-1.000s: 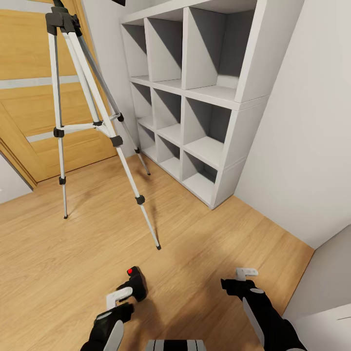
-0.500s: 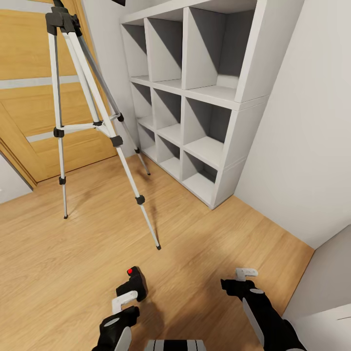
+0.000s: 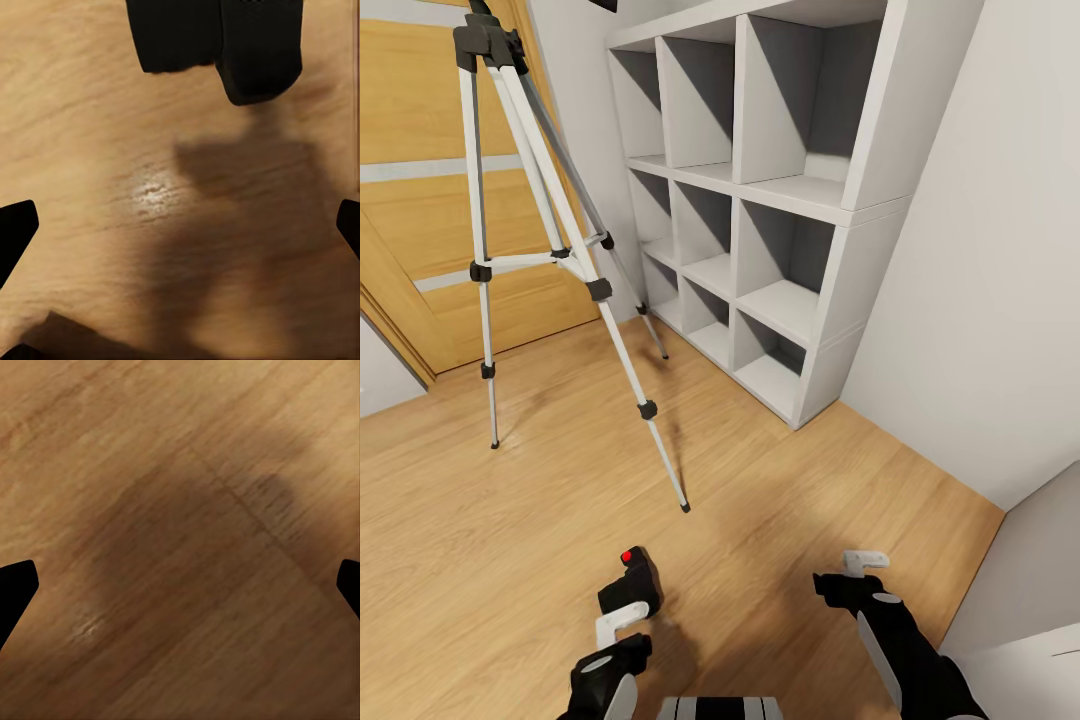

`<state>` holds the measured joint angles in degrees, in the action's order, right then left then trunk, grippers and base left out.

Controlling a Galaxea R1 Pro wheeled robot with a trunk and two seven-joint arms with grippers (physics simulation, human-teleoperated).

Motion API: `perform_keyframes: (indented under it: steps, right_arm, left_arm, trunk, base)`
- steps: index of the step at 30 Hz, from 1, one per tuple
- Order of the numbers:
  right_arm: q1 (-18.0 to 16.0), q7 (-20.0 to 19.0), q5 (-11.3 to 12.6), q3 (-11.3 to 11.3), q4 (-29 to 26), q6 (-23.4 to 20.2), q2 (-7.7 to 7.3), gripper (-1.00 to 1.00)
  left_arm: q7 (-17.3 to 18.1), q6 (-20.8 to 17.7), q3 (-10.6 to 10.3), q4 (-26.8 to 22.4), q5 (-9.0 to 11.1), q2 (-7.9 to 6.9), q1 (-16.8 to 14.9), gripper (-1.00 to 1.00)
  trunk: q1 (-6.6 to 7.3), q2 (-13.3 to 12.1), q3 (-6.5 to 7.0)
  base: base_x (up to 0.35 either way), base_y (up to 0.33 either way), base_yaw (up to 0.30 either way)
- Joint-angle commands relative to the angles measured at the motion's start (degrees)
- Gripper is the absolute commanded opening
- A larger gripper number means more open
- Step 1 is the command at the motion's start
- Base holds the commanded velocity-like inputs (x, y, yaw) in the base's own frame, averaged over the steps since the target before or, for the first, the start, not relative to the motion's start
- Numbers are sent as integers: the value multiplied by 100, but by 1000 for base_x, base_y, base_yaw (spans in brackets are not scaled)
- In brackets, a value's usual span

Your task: Attach the digital camera to the camera tripod in the bedroom.

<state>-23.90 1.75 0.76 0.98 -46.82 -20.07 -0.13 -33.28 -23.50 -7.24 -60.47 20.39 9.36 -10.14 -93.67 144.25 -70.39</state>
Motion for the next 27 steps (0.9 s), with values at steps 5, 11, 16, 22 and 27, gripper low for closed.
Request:
perform_keyframes:
  steps: [5,11,16,22,27]
  right_arm:
    - [-1,25,4,-2,-7,-30,-10,100]
    - [-1,38,0,-1,-8,-25,-13,100]
    - [-1,56,-4,-7,-5,-24,-14,100]
    - [-1,63,-11,-10,-3,-23,-14,100]
    - [-1,47,-7,-10,-1,-29,-14,100]
  left_arm:
    - [-47,261,-55,383,-275,42,-318,100]
    - [-38,932,-65,1095,-555,55,-685,100]
    - [14,1149,-74,1266,-609,50,-789,100]
    - [44,1210,-76,1317,-614,48,-820,100]
    - [54,1215,-76,1309,-608,53,-822,100]
  trunk:
    - [1,2,-5]
    - [1,2,-5]
    - [1,2,-5]
    - [1,2,-5]
    - [1,2,-5]
  base:
    - [0,0,0]
    - [0,0,0]
    - [0,0,0]
    - [0,0,0]
    - [0,0,0]
